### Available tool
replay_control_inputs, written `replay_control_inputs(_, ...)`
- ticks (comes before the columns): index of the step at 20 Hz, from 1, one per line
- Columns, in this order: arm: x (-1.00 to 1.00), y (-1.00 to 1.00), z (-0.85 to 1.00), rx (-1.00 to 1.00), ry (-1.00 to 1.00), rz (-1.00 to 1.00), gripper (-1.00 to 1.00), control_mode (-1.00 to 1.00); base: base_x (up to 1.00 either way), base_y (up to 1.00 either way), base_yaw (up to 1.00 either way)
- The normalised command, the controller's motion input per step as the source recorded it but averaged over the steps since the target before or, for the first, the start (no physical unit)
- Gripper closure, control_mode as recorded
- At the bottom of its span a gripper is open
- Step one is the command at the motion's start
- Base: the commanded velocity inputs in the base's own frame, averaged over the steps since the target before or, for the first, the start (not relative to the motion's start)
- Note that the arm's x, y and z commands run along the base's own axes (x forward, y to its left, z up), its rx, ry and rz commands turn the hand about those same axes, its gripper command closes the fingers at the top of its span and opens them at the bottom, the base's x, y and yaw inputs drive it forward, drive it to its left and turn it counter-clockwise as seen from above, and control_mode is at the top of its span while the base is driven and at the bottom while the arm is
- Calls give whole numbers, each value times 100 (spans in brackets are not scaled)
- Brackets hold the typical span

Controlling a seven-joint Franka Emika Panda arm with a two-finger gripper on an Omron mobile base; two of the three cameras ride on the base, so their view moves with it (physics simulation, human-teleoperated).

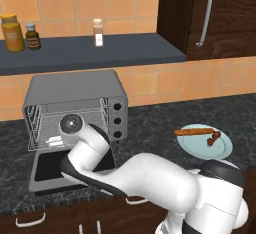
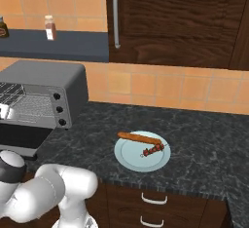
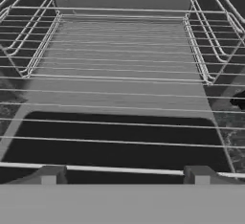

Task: Pick up the kebab skewer and baguette bread, and place them inside the toaster oven. Close the toaster oven door and start by setting the timer.

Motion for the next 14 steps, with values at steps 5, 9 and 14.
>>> replay_control_inputs(5, -59, -1, 14, 1, 2, 0, -100, -100, 0, 0, 0)
replay_control_inputs(9, -36, -49, 100, 12, 8, -10, -100, -100, 0, 0, 0)
replay_control_inputs(14, -17, -94, 47, 14, 16, -26, -100, -100, 0, 0, 0)
